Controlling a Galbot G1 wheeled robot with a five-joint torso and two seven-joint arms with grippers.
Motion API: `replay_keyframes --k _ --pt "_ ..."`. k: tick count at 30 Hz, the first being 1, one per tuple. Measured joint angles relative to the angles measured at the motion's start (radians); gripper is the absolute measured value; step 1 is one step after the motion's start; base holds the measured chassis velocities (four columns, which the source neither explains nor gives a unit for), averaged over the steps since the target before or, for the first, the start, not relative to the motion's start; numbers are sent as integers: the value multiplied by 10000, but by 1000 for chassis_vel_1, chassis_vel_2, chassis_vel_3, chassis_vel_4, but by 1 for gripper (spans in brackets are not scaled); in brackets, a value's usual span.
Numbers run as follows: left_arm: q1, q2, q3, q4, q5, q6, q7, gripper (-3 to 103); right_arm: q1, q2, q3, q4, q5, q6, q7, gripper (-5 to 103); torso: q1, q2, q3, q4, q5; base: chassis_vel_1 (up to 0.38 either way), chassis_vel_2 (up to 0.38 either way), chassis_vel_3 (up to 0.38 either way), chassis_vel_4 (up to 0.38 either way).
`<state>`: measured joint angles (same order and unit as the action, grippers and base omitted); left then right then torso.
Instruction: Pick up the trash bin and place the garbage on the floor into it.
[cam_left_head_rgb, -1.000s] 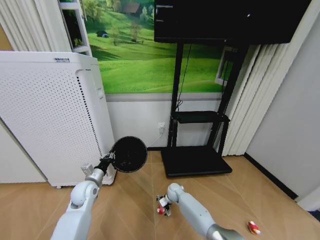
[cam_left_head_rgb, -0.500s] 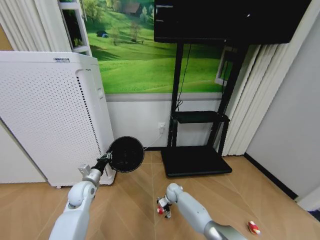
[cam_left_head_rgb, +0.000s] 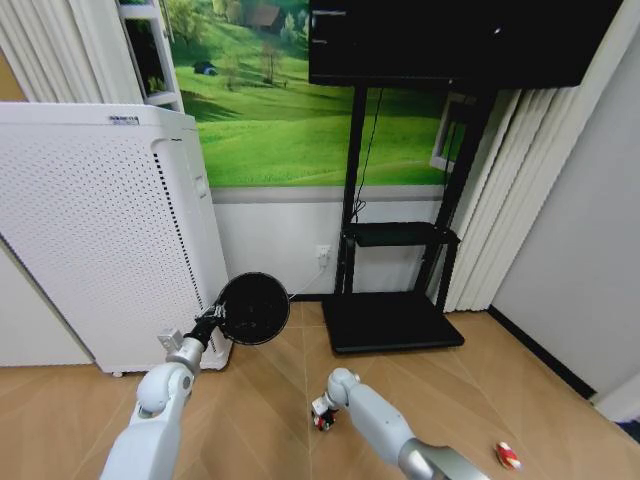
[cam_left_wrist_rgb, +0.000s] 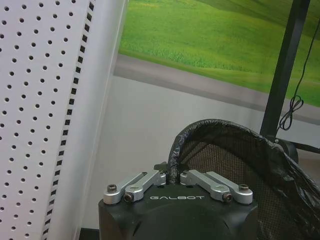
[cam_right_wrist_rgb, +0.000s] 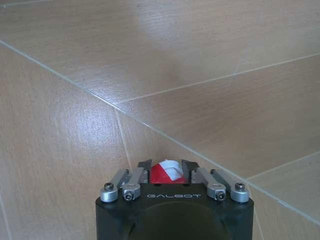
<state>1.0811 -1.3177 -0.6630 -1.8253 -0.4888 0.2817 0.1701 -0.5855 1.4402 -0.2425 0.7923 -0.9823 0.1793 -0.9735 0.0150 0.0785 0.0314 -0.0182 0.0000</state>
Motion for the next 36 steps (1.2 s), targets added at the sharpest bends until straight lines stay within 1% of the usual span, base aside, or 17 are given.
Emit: replay_keyframes --k 1,2,4,5,7,8,9,10,16,23,26,30,32,33,34,35,36 --pt "4 12 28 -10 0 7 11 7 8 0 20 -31 32 -2 31 27 0 0 0 0 0 0 0 0 0" --pt "4 12 28 -10 0 7 11 7 8 0 20 -31 32 -2 31 27 0 0 0 0 0 0 0 0 0" --pt "-1 66 38 -27 -7 18 13 7 19 3 41 -60 42 -2 84 15 0 1 0 0 0 0 0 0 0" --pt "-1 66 38 -27 -7 18 13 7 19 3 41 -60 42 -2 84 15 0 1 0 0 0 0 0 0 0" --pt "-7 114 44 -33 -18 26 15 7 23 12 76 -72 50 -2 116 5 -1 1 -1 0 0 0 0 0 0" --pt "-7 114 44 -33 -18 26 15 7 23 12 76 -72 50 -2 116 5 -1 1 -1 0 0 0 0 0 0" --pt "-7 129 51 -40 -26 31 15 7 24 12 89 -73 87 -2 140 2 -1 0 0 0 0 0 0 0 0" --pt "-3 142 61 -44 -31 35 15 7 24 9 98 -73 121 -2 164 1 0 0 0 0 0 0 0 0 0" --pt "-9 174 120 -39 -35 48 16 7 -21 -72 137 81 293 -2 231 0 0 0 0 1 0 0 0 0 0" --pt "-94 168 303 8 -37 65 9 7 -208 -510 107 1047 1121 -130 168 0 -1 0 -1 0 0 0 0 0 0" --pt "-98 157 326 9 -36 69 5 7 -235 -551 117 1153 1175 -144 160 0 -1 1 0 -1 0 0 0 0 0" --pt "-107 147 381 12 -29 80 -5 7 -255 -679 139 1556 1197 -161 -130 -1 -1 1 -1 0 1 0 0 0 0" --pt "-109 151 377 12 -29 83 -6 7 -188 -700 114 1591 1216 -161 -160 9 -1 1 0 -1 1 0 0 0 0" --pt "-109 151 377 12 -29 83 -6 7 -188 -700 114 1591 1216 -161 -160 9 -1 1 0 -1 1 0 0 0 0" --pt "-109 135 373 21 -27 83 -6 7 -61 -633 122 1433 1090 -161 -158 15 -1 1 -1 0 0 0 0 0 0" --pt "-109 135 373 21 -27 83 -6 7 -61 -633 122 1433 1090 -161 -158 15 -1 1 -1 0 0 0 0 0 0" --pt "-108 109 378 22 -19 84 -7 7 40 -533 146 1178 957 -156 -83 20 -1 1 -1 0 0 0 0 0 0"
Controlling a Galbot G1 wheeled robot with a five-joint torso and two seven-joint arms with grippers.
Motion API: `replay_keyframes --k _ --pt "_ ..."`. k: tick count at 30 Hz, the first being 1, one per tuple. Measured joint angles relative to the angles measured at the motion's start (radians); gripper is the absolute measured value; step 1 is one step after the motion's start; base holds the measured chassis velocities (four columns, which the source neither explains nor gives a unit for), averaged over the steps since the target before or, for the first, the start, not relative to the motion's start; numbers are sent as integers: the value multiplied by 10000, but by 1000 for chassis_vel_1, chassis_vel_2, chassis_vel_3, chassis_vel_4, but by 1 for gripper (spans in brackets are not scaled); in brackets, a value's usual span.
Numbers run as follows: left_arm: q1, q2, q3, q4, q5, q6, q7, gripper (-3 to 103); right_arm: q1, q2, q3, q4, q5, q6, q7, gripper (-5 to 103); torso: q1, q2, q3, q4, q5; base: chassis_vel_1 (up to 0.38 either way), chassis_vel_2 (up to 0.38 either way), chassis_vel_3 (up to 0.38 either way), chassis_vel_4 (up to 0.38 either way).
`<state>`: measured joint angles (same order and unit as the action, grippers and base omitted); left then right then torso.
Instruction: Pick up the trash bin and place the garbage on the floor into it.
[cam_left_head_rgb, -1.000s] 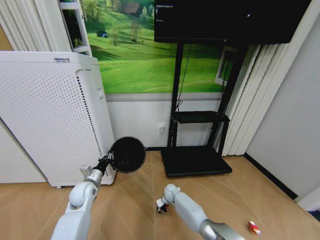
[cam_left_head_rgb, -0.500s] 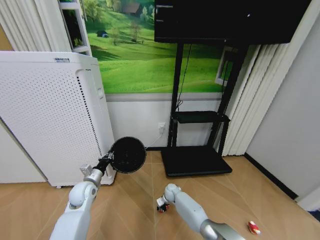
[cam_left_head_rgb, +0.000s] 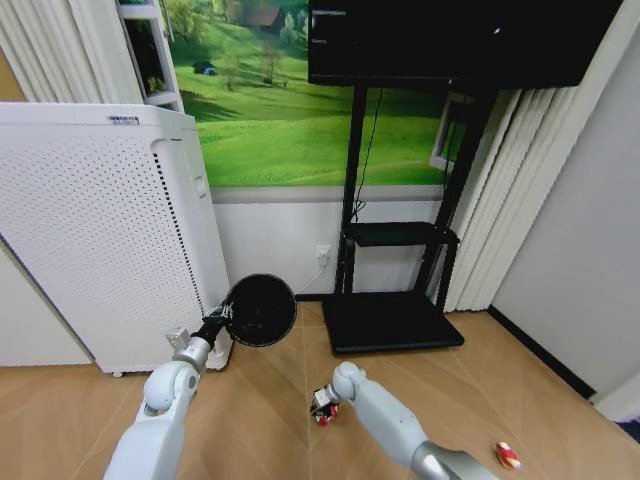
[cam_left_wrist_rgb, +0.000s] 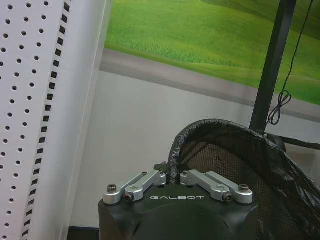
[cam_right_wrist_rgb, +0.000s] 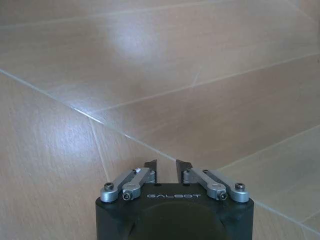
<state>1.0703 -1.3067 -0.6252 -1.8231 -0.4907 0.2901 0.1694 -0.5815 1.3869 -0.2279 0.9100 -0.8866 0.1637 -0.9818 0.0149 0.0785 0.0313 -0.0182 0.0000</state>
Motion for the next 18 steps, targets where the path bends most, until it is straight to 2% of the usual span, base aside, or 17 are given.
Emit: replay_keyframes --k 2,3,5,6,9,10,12,13,14,15,18 --pt "35 -47 47 -41 5 0 -3 7 221 273 138 -725 -418 61 198 31 0 0 0 0 0 0 0 0 0" --pt "35 -47 47 -41 5 0 -3 7 221 273 138 -725 -418 61 198 31 0 0 0 0 0 0 0 0 0" --pt "54 -46 52 -77 6 0 -9 7 381 382 261 -1134 -729 116 267 41 0 0 0 1 0 0 0 0 0" --pt "54 -46 52 -77 6 0 -9 7 381 382 261 -1134 -729 116 267 41 0 0 0 1 0 0 0 0 0" --pt "68 -11 -27 -87 4 0 -15 7 493 238 281 -1140 -905 213 220 58 0 0 0 0 0 0 0 0 0" --pt "68 -11 -27 -87 4 0 -15 7 493 238 281 -1140 -905 213 220 58 0 0 0 0 0 0 0 0 0" --pt "74 -15 -45 -67 4 0 -13 7 520 108 256 -973 -910 273 79 69 0 0 1 0 0 0 0 0 0" --pt "74 -15 -45 -67 4 0 -13 7 520 108 256 -973 -910 273 79 69 0 0 1 0 0 0 0 0 0" --pt "74 -34 -47 -49 8 0 -13 7 534 16 230 -853 -896 313 -26 74 0 0 1 -1 0 0 0 0 0" --pt "74 -34 -47 -49 8 0 -13 7 534 16 230 -853 -896 313 -26 74 0 0 1 -1 0 0 0 0 0" --pt "75 -38 -41 -45 10 0 -15 7 534 -102 128 -699 -870 367 -184 85 0 0 0 0 0 0 0 0 0"
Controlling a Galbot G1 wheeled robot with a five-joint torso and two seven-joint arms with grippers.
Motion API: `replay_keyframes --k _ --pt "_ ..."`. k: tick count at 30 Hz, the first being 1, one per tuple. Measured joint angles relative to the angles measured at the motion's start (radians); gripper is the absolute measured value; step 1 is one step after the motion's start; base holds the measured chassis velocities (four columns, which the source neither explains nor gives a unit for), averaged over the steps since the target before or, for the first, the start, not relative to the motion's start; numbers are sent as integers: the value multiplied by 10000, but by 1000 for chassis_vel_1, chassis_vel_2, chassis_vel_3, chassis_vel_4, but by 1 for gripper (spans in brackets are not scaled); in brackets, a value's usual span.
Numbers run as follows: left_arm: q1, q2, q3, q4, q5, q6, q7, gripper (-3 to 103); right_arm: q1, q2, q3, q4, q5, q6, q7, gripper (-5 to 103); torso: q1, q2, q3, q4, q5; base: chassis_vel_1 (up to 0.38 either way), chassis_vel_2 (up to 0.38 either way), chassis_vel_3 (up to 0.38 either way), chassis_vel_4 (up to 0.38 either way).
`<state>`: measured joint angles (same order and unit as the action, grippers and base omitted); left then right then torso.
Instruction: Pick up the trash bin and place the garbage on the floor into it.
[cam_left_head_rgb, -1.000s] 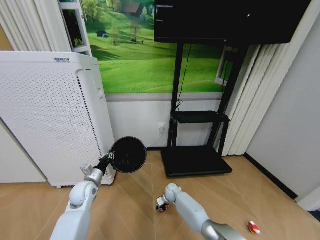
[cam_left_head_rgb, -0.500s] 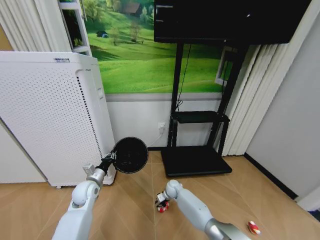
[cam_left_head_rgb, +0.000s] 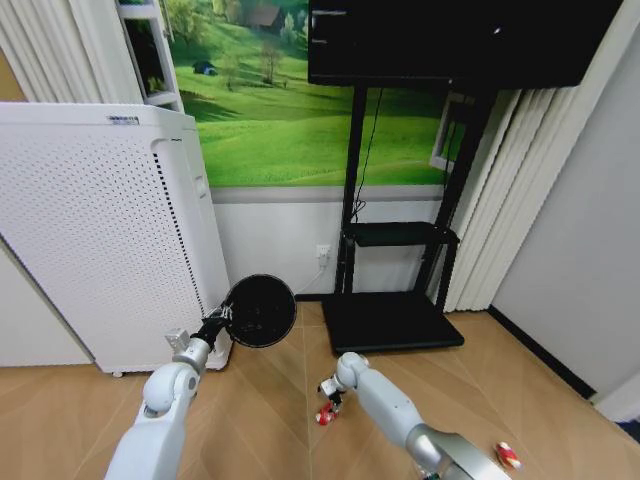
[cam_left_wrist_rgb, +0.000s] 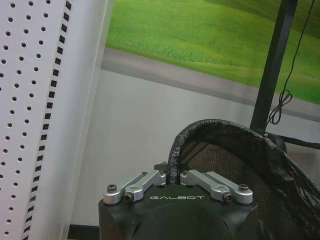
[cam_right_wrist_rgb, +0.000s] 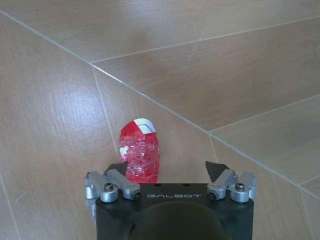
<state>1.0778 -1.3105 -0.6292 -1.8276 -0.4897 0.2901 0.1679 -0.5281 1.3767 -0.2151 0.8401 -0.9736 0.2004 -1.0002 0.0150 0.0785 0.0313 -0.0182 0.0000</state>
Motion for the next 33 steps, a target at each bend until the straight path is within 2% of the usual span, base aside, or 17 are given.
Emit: replay_keyframes --k 2,5,16,21,23,24,27,28,31,32,33 --pt "-6 12 0 10 0 1 -3 7 -40 -2 -9 -28 0 28 7 95 0 0 0 0 0 0 0 0 0" --pt "-24 25 -6 37 0 1 -10 7 -128 106 -12 -274 -154 60 227 100 0 0 0 0 0 0 0 0 0" --pt "4 -18 28 54 28 -1 9 7 -181 615 224 -1333 -556 12 1238 100 0 0 0 1 -1 0 0 0 0" --pt "16 -15 12 10 29 -2 23 7 -136 599 253 -1405 -669 16 1283 100 0 0 0 1 -1 0 0 0 0" --pt "22 -4 5 -7 29 -3 30 7 -138 556 296 -1415 -647 16 1323 92 0 0 0 1 -1 0 0 0 0" --pt "22 -4 5 -7 29 -3 30 7 -138 556 296 -1415 -647 16 1323 92 0 0 0 1 -1 0 0 0 0" --pt "34 -47 46 -24 29 -3 59 7 -199 470 284 -1427 -382 5 1321 77 0 0 0 0 -1 0 0 0 0" --pt "34 -47 46 -24 29 -3 59 7 -199 470 284 -1427 -382 5 1321 77 0 0 0 0 -1 0 0 0 0" --pt "21 -46 93 -26 32 -3 76 7 -285 449 284 -1400 -358 4 1321 60 0 0 0 -1 -1 0 0 0 0" --pt "21 -46 93 -26 32 -3 76 7 -285 449 284 -1400 -358 4 1321 60 0 0 0 -1 -1 0 0 0 0" --pt "10 -33 93 -21 33 -2 81 7 -306 458 289 -1396 -361 5 1330 54 0 0 -2 -1 -2 0 0 0 0"
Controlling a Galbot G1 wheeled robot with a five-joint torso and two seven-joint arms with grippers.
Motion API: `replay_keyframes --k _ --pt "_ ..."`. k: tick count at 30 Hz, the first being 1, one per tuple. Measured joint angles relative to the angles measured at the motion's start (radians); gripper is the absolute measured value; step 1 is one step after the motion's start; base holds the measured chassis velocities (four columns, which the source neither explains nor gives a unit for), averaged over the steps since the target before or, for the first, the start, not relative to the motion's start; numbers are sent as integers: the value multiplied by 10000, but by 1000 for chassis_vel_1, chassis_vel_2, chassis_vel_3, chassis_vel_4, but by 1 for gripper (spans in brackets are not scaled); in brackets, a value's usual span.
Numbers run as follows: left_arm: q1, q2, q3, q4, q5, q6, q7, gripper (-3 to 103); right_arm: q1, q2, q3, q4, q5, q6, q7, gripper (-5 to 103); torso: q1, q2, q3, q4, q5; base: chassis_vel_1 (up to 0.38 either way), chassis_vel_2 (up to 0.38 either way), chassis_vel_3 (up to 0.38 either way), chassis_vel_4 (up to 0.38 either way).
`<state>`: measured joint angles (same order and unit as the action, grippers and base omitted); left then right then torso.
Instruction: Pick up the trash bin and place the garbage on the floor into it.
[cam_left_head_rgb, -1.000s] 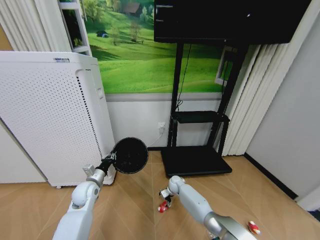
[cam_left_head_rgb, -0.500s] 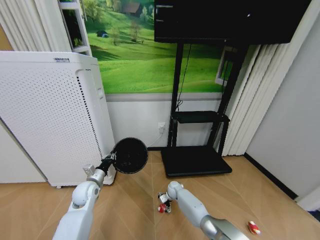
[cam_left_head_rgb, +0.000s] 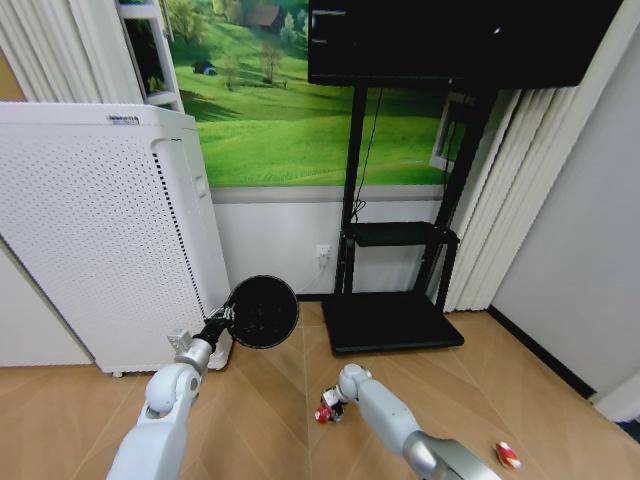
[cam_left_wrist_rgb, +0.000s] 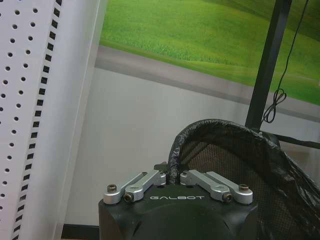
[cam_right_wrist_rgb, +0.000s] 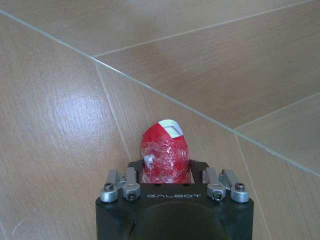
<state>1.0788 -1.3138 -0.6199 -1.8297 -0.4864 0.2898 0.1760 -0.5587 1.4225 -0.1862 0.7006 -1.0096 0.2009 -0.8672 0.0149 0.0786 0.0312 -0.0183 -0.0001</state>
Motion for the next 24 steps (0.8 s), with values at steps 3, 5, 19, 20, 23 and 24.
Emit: replay_keyframes --k 3,5,19,20,23,24 --pt "-5 49 -6 1 -1 0 2 7 -32 29 -3 19 -3 0 23 46 0 0 -1 0 0 0 0 0 0" --pt "-4 68 -16 0 -3 0 4 7 -38 43 -3 20 -3 -1 38 44 0 0 -1 0 -1 0 0 0 0" --pt "15 17 -62 44 44 3 2 7 -351 -267 1246 577 1439 -476 46 37 0 0 3 3 4 0 0 0 0" --pt "12 10 -47 52 49 3 2 7 -390 -372 1399 691 1546 -482 6 37 1 0 3 2 5 0 0 0 0" --pt "-2 1 -9 70 53 4 -2 7 -460 -628 1817 889 1739 -485 -19 31 0 0 2 1 3 0 0 0 0" --pt "-2 1 -9 70 53 4 -2 7 -460 -628 1817 889 1739 -485 -19 31 0 0 2 1 3 0 0 0 0"
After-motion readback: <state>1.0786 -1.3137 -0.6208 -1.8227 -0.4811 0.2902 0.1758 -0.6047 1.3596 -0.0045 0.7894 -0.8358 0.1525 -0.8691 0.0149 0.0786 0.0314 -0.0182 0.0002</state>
